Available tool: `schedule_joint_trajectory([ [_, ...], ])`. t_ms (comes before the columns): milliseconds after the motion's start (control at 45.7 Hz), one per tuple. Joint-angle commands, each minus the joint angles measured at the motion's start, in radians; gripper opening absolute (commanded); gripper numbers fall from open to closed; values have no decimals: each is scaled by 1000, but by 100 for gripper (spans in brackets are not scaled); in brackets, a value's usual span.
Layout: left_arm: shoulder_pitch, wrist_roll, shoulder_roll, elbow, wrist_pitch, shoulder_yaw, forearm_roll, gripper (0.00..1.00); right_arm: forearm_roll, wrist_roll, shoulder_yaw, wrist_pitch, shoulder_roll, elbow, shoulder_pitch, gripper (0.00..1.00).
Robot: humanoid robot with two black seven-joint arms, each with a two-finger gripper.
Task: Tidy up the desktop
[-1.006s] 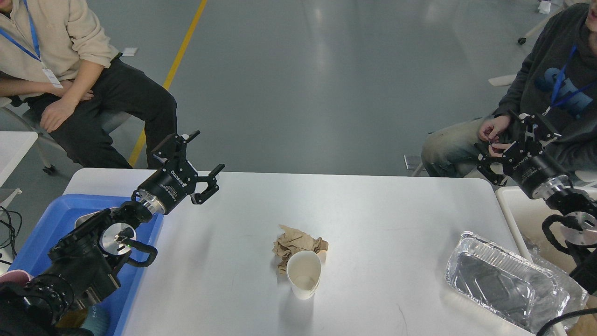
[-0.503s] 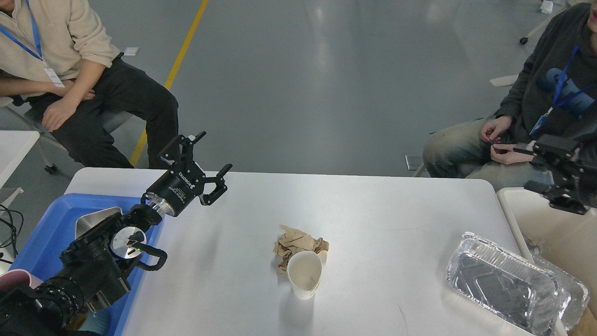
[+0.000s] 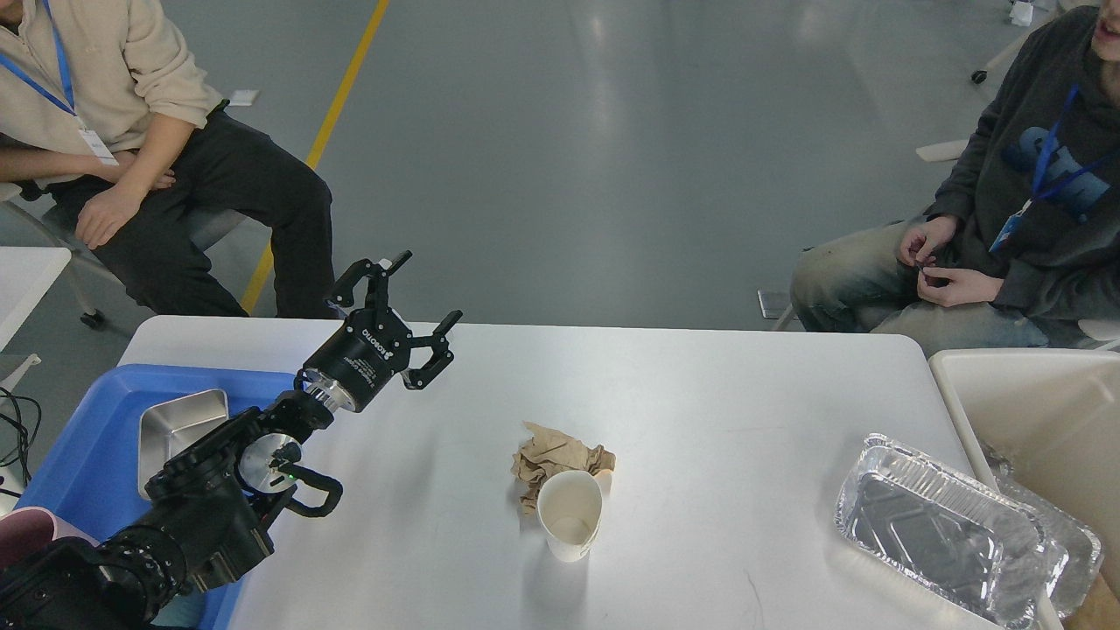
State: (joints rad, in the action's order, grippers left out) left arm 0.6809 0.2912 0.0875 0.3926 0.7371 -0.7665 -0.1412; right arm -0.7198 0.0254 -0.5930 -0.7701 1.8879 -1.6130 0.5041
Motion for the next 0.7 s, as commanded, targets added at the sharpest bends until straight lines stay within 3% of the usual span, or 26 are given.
schedule_joint_trajectory([
  [0,-21,2,6,0,-1,-4,-1,97,-42,-10,6,49,-114,34,-27,100],
  [109,-37,3,20,0,-1,1,-3,97,-190,-16,6,106,-324,142,-81,100],
  [372,-64,5,38,0,-2,-4,-5,97,-412,-9,6,110,-734,519,-93,100],
  [678,-96,5,58,0,-4,-8,0,97,-570,24,7,159,-935,742,-113,100],
])
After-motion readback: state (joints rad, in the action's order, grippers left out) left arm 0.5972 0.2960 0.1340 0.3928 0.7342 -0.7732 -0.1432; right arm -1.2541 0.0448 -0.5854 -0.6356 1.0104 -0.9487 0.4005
